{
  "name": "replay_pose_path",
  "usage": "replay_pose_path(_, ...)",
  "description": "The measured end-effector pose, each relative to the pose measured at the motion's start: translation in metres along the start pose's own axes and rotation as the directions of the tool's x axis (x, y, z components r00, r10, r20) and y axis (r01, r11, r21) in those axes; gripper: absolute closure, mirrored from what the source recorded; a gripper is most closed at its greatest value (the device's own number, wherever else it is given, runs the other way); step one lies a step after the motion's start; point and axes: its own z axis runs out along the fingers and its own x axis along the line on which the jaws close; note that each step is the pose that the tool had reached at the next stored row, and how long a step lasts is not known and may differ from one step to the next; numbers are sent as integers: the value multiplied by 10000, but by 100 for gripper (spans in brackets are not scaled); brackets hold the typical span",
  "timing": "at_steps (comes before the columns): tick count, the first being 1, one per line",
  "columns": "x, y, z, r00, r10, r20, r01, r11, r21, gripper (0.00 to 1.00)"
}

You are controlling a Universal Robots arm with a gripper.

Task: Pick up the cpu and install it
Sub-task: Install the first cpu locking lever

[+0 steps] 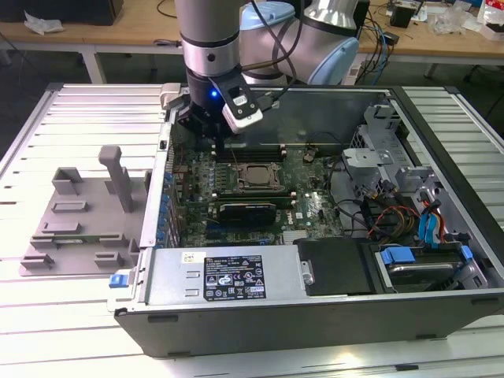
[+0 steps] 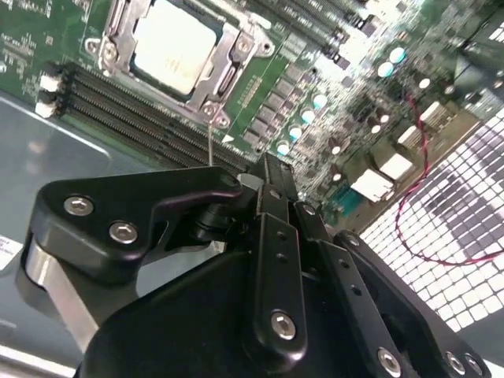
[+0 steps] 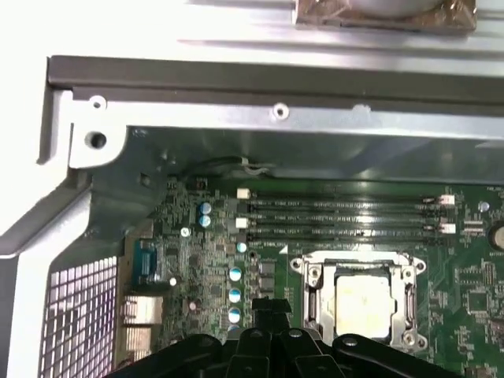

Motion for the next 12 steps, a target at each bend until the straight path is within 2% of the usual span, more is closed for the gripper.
replay_pose_path(2, 0, 0, 1, 10000, 11, 4, -10, 9997, -237, 89)
replay_pose_path(3, 0, 0, 3, 10000, 27, 12, -26, 9980, -628, 89)
replay_pose_path(4, 1, -4, 27, 10000, 51, 23, -48, 9927, -1205, 89)
replay_pose_path(5, -55, -11, 74, 10000, 52, 21, -49, 9926, -1216, 89)
replay_pose_path(6, -229, -16, 95, 10000, 53, 20, -50, 9926, -1215, 89)
replay_pose_path(10, -360, -20, 106, 10000, 57, 19, -55, 9926, -1214, 89)
replay_pose_path(12, -375, -20, 107, 10000, 59, 20, -56, 9926, -1215, 89)
